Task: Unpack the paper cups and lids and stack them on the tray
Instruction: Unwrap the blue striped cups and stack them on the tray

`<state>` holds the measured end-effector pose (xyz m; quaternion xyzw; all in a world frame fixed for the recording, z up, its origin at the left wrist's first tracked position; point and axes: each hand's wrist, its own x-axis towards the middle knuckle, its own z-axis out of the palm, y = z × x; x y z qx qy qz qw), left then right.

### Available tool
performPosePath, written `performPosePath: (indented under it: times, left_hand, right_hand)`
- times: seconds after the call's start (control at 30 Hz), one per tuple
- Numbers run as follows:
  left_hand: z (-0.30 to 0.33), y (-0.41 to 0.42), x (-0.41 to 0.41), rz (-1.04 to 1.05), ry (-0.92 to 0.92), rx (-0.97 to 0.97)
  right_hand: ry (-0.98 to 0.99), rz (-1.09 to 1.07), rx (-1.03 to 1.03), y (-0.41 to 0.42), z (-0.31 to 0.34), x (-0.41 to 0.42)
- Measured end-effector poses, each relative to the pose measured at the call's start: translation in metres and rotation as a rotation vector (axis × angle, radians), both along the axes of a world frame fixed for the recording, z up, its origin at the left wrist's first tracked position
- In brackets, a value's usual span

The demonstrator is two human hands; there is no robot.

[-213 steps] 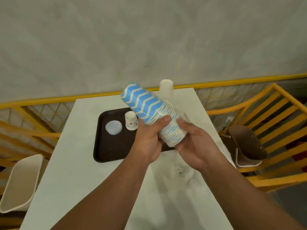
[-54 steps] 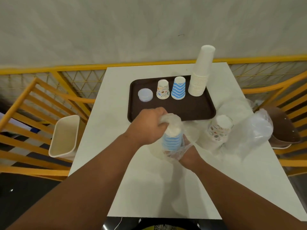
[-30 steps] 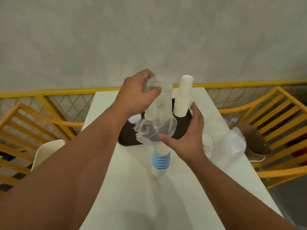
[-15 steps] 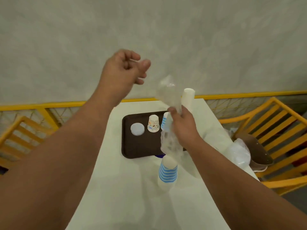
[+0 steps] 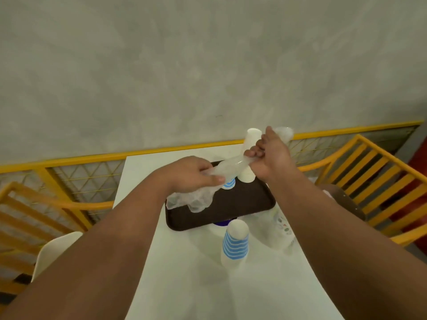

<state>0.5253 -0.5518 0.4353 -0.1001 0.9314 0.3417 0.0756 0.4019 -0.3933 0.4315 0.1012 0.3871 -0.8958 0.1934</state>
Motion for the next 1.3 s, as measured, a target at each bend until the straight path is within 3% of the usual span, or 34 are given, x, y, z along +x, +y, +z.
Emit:
performPosePath:
  times: [0.1, 0.2, 0.3, 0.37, 0.43, 0.53, 0.63, 0.83, 1.0, 1.1, 1.3]
  left_hand:
    - [0.008, 0.027, -0.020, 0.024, 0.152, 0.120]
    - [-0.007, 0.057, -0.046, -0.059, 0.211, -0.113]
    - [-0.017, 0.056, -0.071, 0.016, 0.212, -0.129]
    - [-0.023, 0.053, -0.090, 0.048, 0.197, -0.142]
    - [-0.030, 0.059, -0.114, 0.038, 0.185, -0.136]
    - [-0.040, 0.081, -0.154, 0.012, 0.168, -0.078]
    - [-0.061, 0.101, -0.180, -0.026, 0.128, -0.119]
    - [-0.111, 0.117, -0.192, -0.157, 0.034, -0.212]
    - [-0.142, 0.116, -0.205, -0.458, -0.192, -0.434]
    - [-0.163, 0.120, -0.213, -0.590, -0.230, -0.518]
    - [-0.194, 0.126, -0.214, -0.718, -0.303, -0.550]
  right_hand:
    - [0.007, 0.009, -0.085, 0.007, 0.003, -0.001]
    - [0.037, 0.041, -0.068, 0.023, 0.011, -0.023]
    - [0.222, -0.002, 0.553, 0.056, 0.017, -0.062]
    - [0.651, -0.039, 1.002, 0.082, 0.015, -0.089]
    - [1.179, 0.226, 1.350, 0.097, 0.011, -0.109]
    - [1.487, 0.744, 1.707, 0.100, -0.011, -0.145]
    - [1.286, 1.003, 1.562, 0.111, -0.044, -0.181]
    - [0.933, 1.241, 1.066, 0.134, -0.094, -0.232]
    - [1.234, 1.464, 1.229, 0.139, -0.146, -0.258]
    - [1.323, 1.557, 1.238, 0.142, -0.180, -0.262]
    - [1.583, 1.553, 1.206, 0.147, -0.226, -0.264]
